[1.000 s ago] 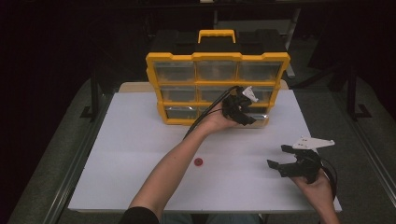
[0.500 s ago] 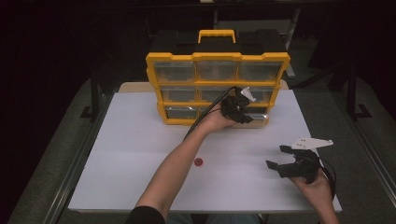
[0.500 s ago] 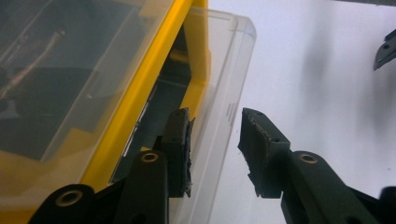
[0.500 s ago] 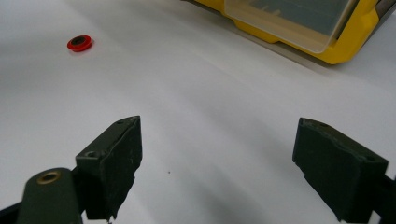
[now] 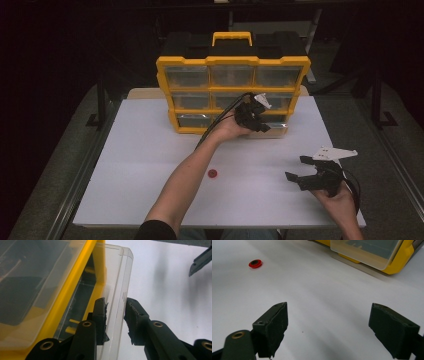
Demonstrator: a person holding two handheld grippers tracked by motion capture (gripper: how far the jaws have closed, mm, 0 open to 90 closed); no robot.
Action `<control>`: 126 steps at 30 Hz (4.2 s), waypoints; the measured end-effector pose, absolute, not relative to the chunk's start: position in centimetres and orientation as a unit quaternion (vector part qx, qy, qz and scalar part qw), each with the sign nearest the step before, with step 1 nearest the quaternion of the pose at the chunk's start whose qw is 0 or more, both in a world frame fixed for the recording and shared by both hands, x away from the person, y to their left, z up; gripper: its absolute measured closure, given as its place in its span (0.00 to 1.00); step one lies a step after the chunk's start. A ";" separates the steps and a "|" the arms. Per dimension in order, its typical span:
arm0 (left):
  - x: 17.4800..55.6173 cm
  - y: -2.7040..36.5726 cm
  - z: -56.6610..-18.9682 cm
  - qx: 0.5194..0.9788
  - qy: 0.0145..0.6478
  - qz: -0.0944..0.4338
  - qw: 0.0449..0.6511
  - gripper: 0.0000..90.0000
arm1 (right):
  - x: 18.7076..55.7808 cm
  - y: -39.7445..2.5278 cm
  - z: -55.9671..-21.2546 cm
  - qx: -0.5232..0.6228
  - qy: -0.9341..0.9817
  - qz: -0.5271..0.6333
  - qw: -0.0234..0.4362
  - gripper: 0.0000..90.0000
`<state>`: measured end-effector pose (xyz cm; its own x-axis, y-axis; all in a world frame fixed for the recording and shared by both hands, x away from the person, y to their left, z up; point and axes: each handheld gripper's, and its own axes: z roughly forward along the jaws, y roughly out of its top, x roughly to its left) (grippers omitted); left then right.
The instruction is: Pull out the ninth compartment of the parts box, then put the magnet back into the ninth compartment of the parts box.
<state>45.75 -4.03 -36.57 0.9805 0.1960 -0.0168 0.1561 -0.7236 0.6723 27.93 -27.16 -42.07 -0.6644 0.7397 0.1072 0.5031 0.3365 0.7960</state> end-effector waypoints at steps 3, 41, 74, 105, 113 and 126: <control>45.5 -4.0 -36.5 0.930 0.083 0.019 0.358 0.81 | 27.9 -27.2 -42.1 0.386 0.806 0.427 0.137 0.17; 43.0 -3.1 -36.6 0.931 0.027 -0.023 0.363 0.84 | 27.7 -27.0 -42.1 0.385 0.807 0.426 0.136 0.17; 42.6 -1.3 -34.9 0.897 0.066 -0.042 0.435 0.50 | 28.0 -26.8 -42.4 0.386 0.809 0.424 0.130 0.17; 39.8 4.5 -32.6 0.879 0.094 -0.002 0.467 0.27 | 28.2 -26.5 -43.1 0.388 0.818 0.408 0.119 0.17; 39.2 6.4 -32.6 0.877 0.100 0.006 0.470 0.27 | 28.1 -26.5 -43.3 0.391 0.820 0.401 0.117 0.17; 38.2 9.9 -33.8 0.876 0.123 0.030 0.466 0.23 | 27.6 -26.3 -43.3 0.393 0.820 0.398 0.118 0.17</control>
<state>38.23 9.88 -33.83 0.9681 0.2427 -0.0623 0.1871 -0.5348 0.8240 27.60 -26.27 -43.35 -0.6625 0.7395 0.1192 0.5514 0.3737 0.7458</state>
